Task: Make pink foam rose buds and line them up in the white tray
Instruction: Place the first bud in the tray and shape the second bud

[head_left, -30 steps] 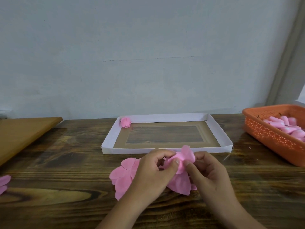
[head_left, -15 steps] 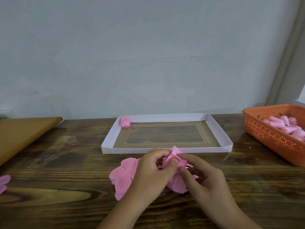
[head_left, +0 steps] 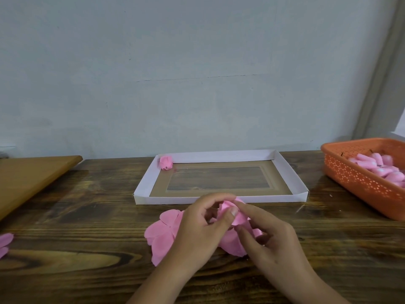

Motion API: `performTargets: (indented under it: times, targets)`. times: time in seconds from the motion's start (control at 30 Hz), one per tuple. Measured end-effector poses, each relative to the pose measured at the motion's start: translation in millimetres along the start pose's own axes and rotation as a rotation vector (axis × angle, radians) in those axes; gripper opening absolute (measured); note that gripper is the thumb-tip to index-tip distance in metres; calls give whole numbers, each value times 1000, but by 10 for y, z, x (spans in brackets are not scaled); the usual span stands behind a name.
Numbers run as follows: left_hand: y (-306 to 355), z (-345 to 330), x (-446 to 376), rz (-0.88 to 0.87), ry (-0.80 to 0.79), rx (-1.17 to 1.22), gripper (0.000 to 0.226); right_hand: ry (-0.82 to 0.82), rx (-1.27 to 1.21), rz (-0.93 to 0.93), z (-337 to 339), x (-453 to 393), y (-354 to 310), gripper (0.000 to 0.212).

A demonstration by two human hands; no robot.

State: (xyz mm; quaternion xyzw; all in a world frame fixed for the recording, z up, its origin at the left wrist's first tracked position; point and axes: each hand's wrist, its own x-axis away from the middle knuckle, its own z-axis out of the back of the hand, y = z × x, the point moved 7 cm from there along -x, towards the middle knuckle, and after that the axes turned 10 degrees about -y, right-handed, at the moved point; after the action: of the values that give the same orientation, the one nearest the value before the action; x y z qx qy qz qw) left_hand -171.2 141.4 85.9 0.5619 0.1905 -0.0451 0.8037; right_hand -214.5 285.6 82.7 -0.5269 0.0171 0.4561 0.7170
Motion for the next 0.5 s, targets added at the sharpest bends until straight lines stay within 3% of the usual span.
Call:
performTargets:
  times: [0.2, 0.4, 0.5]
  targets:
    - [-27, 51, -19, 2, 6, 162, 23, -65, 34, -43, -37, -2, 13, 66]
    - [-97, 48, -34, 25, -6, 162, 22, -42, -189, -51, 46, -34, -41, 33]
    - [-121, 44, -36, 51, -7, 209, 23, -38, -81, -26, 67, -39, -75, 39]
